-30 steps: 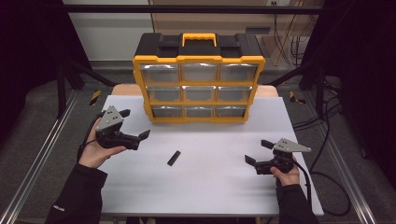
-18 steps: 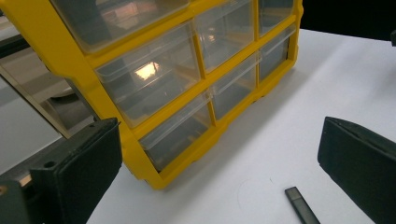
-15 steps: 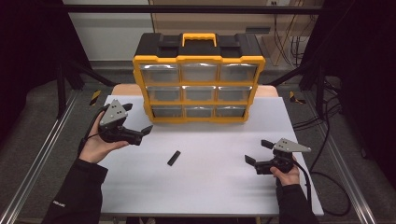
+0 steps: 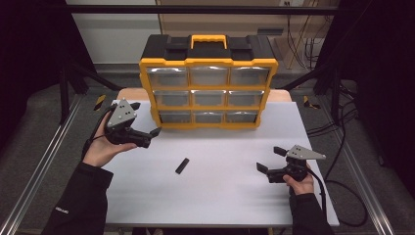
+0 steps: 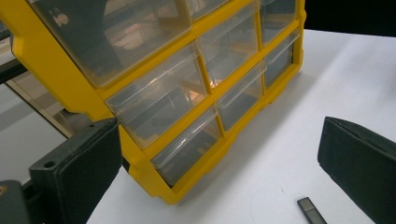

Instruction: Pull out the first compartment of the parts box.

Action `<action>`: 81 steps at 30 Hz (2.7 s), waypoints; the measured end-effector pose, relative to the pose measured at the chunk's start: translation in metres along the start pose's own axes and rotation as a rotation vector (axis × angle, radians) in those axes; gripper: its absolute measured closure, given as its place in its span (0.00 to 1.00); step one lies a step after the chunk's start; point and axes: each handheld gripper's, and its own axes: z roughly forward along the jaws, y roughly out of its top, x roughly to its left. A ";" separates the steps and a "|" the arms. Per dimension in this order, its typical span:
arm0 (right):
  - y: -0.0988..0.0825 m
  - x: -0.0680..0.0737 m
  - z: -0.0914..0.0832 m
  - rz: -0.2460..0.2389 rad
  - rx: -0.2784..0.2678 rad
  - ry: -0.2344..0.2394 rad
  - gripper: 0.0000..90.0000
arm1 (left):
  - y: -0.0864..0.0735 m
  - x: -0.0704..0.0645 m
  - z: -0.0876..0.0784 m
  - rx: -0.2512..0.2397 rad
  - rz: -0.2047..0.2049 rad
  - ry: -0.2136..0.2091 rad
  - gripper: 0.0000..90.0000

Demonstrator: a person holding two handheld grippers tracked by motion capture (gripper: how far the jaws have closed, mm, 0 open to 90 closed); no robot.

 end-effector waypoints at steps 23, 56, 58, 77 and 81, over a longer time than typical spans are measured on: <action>0.000 0.000 0.000 -0.007 0.004 -0.001 0.02 | 0.020 -0.002 0.009 0.030 0.108 0.029 0.00; -0.001 0.000 0.001 -0.009 0.014 -0.008 0.02 | 0.048 0.005 0.018 0.079 0.295 0.106 0.01; -0.001 0.000 0.001 -0.010 0.014 -0.007 0.02 | 0.049 0.006 0.019 0.079 0.305 0.112 0.01; -0.001 0.000 0.001 -0.009 0.015 -0.008 0.03 | 0.062 0.010 0.036 0.080 0.447 0.150 0.02; -0.001 -0.001 0.001 -0.011 0.012 -0.009 0.03 | 0.064 0.011 0.040 0.099 0.486 0.157 0.02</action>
